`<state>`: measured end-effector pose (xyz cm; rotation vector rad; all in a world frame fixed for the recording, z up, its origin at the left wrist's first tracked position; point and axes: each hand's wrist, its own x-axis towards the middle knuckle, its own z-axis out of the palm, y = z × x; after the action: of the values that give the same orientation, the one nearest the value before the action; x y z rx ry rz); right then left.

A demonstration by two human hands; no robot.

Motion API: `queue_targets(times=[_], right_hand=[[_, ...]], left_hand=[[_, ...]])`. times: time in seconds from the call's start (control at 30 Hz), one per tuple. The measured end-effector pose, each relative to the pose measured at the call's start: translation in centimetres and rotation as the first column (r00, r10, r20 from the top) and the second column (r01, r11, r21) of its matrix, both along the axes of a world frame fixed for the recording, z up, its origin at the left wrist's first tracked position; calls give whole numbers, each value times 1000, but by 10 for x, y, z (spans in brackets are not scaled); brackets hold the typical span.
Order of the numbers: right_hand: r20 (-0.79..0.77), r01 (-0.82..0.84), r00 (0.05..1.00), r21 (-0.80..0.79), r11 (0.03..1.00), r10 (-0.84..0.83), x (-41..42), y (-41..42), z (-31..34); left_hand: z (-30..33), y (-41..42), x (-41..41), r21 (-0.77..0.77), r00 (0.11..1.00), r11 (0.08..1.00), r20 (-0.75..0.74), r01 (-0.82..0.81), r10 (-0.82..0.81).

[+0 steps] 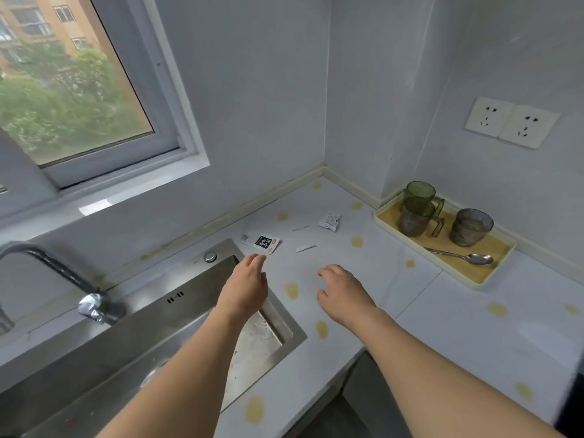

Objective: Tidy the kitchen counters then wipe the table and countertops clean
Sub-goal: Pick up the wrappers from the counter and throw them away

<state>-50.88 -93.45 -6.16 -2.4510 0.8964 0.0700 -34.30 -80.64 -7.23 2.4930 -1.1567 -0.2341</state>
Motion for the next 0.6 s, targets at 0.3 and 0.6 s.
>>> queue_targets(times=[0.3, 0.6], right_hand=[[-77, 18, 997, 7, 1000, -17, 24, -34, -19], [-84, -51, 995, 3, 999, 51, 72, -97, -44]], left_hand=[[-23, -34, 30, 38, 997, 997, -39, 65, -63], [-40, -82, 84, 87, 1000, 996, -27, -4, 7]])
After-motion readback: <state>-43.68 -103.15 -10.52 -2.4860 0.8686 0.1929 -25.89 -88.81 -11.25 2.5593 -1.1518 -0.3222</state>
